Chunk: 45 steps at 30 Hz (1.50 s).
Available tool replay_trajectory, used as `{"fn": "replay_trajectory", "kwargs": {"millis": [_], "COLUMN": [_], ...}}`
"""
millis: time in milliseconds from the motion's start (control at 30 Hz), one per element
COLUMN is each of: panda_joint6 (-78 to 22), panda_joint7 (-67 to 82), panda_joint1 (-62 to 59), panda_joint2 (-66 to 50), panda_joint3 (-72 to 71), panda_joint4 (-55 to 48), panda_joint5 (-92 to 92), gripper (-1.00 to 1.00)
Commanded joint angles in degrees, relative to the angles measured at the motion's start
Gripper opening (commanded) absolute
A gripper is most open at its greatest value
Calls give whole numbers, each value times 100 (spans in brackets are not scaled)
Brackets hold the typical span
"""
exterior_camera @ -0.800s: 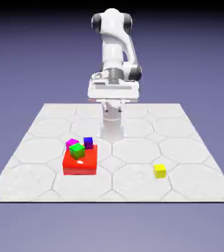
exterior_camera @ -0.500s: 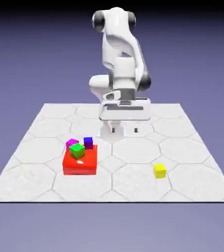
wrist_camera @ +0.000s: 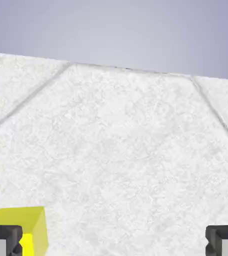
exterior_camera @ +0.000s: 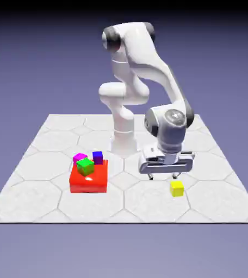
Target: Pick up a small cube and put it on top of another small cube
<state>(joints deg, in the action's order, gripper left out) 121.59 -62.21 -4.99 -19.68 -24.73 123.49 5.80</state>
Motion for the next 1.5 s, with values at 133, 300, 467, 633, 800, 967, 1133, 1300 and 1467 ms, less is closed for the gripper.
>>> {"fn": "replay_trajectory", "kwargs": {"millis": [133, 300, 467, 633, 800, 967, 1133, 1300, 1467], "panda_joint6": [-1040, -2080, -1899, -1767, -2428, -2492, -2557, -2621, -2685], "panda_joint7": [-392, -784, -940, -950, -586, 54, 695, 1335, 1976], "panda_joint1": [-113, -225, -238, -232, -153, 62, 278, 494, 709], "panda_joint2": [-1039, -2077, -2546, -2587, -2129, -1594, -1058, -523, 12], "panda_joint3": [-491, -981, -1040, -1016, -618, 421, 1459, 2497, 3535], "panda_joint4": [-744, -1488, -1352, -1256, -1532, -1161, -791, -420, -50], "panda_joint5": [115, 230, 370, 397, 289, 336, 384, 431, 479], "gripper": [0, 0, 0, -100, -100, -100, -100, -100, -100]}}
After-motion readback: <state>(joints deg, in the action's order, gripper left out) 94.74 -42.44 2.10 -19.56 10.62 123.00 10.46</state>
